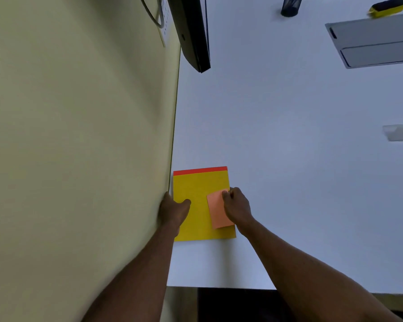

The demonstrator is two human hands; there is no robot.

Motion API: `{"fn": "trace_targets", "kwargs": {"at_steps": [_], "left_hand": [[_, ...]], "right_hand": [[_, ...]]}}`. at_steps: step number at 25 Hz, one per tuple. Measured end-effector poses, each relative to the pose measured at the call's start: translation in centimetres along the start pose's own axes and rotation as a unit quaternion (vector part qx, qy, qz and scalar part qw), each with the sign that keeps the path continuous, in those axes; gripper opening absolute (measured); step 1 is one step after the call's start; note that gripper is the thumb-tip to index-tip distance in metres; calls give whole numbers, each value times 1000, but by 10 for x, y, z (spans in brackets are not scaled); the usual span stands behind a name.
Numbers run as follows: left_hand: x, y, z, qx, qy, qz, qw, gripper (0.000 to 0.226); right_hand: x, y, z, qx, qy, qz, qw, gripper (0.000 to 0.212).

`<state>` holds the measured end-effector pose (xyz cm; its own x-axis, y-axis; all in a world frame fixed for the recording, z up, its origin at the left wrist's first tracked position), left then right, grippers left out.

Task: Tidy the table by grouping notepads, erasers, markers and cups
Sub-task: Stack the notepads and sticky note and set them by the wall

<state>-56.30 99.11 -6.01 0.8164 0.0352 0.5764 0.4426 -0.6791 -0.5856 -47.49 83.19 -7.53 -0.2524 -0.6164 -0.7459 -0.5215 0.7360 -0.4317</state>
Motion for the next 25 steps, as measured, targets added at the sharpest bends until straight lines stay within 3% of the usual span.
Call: {"fn": "trace_targets", "kwargs": {"at_steps": [6, 13, 21, 25], "left_hand": [[3, 11, 7, 21, 26, 116, 993, 90], [-7, 13, 4, -3, 77, 230, 970, 105], [-17, 18, -5, 6, 79, 246, 966, 103], [-19, 19, -6, 9, 77, 241, 968, 101]], "right_hand": [[-2, -3, 20, 55, 5, -67, 996, 28], [-12, -15, 46, 33, 6, 24, 999, 12], [-29, -4, 68, 104, 98, 161, 977, 6], [-32, -1, 72, 118, 107, 150, 976, 6]]}}
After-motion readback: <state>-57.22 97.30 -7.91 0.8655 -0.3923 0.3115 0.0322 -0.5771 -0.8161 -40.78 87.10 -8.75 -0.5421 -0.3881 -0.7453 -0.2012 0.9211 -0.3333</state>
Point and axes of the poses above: each hand's wrist, its own z-axis towards the middle knuckle, its own y-axis out of the palm, x = y × z, the point moved 1 cm from there along z, towards the middle knuckle, and after that the axes turned 1 degree about -y, right-handed, at the moved point
